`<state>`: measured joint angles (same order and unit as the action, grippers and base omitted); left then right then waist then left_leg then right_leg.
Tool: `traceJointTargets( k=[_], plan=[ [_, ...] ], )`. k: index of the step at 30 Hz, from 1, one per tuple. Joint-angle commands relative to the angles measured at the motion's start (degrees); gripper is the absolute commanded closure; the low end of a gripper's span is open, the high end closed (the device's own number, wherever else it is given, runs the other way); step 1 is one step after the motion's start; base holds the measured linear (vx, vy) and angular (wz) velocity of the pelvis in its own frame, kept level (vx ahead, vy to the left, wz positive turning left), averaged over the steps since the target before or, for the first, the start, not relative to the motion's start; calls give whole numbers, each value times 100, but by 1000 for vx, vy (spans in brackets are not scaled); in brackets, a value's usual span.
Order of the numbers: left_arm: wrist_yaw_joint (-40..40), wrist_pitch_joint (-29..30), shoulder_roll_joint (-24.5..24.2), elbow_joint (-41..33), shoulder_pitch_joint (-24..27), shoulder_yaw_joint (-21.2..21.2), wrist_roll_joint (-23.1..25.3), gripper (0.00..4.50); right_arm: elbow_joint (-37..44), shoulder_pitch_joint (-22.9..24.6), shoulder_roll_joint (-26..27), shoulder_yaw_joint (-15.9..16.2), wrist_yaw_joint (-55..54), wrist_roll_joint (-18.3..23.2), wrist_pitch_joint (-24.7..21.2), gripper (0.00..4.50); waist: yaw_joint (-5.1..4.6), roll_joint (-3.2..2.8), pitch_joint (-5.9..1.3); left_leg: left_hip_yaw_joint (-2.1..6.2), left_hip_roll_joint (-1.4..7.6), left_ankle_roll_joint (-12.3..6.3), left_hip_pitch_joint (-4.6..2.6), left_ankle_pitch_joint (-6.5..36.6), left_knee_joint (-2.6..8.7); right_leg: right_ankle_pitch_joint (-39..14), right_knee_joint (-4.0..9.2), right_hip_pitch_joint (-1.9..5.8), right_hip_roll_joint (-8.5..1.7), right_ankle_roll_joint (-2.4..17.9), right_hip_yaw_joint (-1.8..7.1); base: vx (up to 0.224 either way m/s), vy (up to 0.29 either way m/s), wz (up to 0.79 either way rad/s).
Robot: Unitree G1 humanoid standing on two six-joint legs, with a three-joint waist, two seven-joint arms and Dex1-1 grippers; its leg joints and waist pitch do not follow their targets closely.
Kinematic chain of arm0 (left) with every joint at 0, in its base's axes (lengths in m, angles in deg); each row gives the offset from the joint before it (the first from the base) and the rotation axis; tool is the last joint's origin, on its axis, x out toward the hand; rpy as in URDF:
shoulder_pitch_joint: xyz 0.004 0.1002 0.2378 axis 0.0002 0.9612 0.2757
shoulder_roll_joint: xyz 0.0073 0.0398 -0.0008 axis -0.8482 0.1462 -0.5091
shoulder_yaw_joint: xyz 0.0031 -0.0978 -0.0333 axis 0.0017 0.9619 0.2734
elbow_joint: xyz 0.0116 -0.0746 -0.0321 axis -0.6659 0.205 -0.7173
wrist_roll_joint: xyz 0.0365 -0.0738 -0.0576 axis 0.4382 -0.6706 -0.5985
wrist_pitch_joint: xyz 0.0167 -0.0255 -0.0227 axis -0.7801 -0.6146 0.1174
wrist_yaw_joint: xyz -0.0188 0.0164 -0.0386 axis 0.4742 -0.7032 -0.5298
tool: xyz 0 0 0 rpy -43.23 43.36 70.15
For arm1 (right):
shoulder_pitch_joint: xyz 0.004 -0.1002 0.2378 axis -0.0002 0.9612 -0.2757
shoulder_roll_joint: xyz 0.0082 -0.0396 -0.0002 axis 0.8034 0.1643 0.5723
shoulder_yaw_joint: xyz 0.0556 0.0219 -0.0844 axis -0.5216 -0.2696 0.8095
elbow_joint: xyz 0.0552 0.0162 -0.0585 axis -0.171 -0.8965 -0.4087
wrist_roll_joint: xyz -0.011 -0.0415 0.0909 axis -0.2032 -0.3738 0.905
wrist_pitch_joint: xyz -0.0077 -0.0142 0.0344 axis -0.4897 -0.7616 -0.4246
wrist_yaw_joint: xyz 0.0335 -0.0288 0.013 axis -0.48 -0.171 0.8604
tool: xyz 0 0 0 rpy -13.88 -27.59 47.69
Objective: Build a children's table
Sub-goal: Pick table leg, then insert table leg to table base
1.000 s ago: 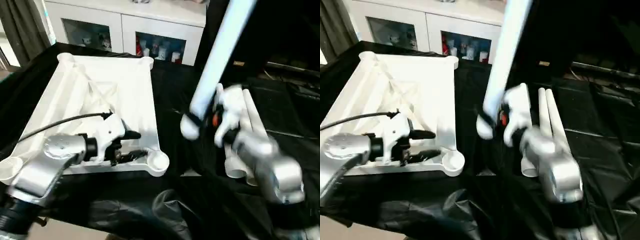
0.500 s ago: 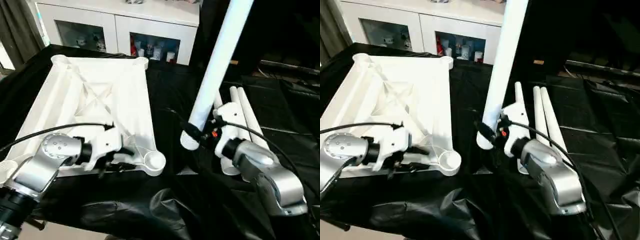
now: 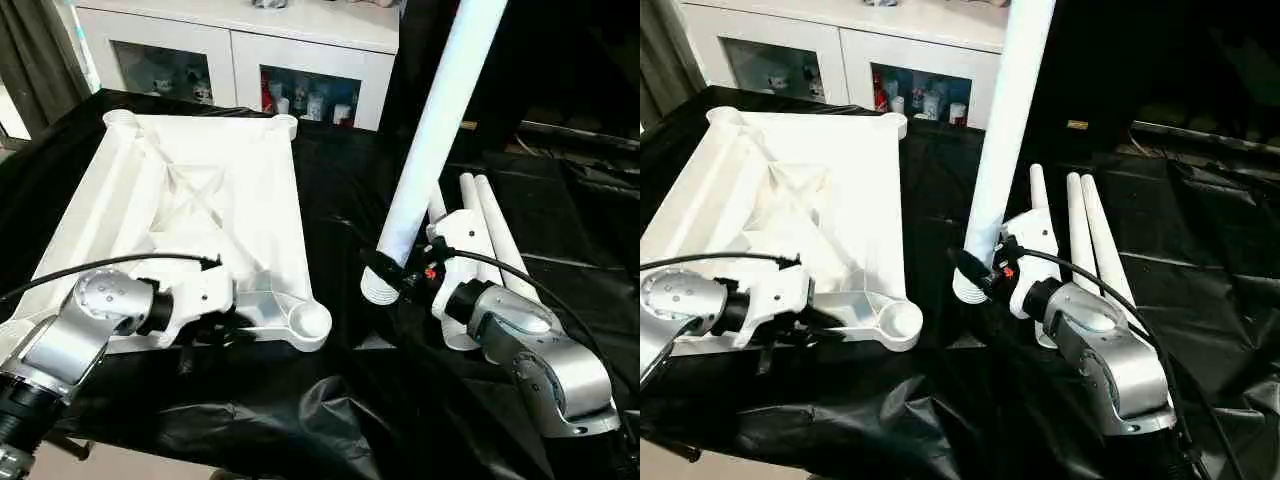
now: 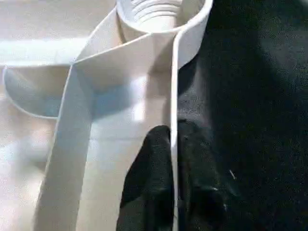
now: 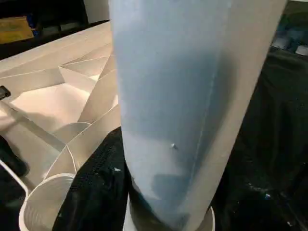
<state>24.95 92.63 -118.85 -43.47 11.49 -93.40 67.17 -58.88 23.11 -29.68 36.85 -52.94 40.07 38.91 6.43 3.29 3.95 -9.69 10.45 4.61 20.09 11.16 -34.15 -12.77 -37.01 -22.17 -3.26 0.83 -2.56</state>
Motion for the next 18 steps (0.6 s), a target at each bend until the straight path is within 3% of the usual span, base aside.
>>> traceJointTargets(
  k=[1, 7, 11, 15, 18],
  plan=[
    [35, 4, -4, 27, 22, -25, 6, 444, 131, 13, -75, -2, 50, -3, -58, 262, -2, -146, -378, 82, 258, 322, -62, 1005, 451, -456, 417, 227, -468, 1017, 307, 0, 0, 0],
    [64, -4, 61, 48, 47, 49, -42, 450, 135, 10, -93, 26, 122, 11, -99, 262, -6, -140, -377, 81, 253, 301, -50, 968, 446, -405, 411, 240, -468, 1038, 308, 0, 0, 0],
    [46, 387, 357, -265, 14, 219, -424, 450, 105, -52, -96, 22, 218, 146, -253, 262, -1, -146, -384, 79, 265, 298, -57, 925, 441, -317, 395, 243, -476, 1119, 302, 0, 0, 0],
    [-349, 635, 1005, -259, -301, 2, -302, 450, -195, -301, -57, 81, 404, 183, -293, 262, 6, -135, -387, 65, 254, 240, -50, 870, 421, -351, 406, 252, -480, 1142, 310, 0, 0, 0],
    [-828, 324, 1555, 214, -564, -226, 115, 450, -619, -574, 24, 102, 447, 77, -125, 262, 15, -121, -380, 34, 245, 171, -71, 850, 391, -546, 462, 223, -486, 1172, 321, 0, 0, 0]
  ],
)
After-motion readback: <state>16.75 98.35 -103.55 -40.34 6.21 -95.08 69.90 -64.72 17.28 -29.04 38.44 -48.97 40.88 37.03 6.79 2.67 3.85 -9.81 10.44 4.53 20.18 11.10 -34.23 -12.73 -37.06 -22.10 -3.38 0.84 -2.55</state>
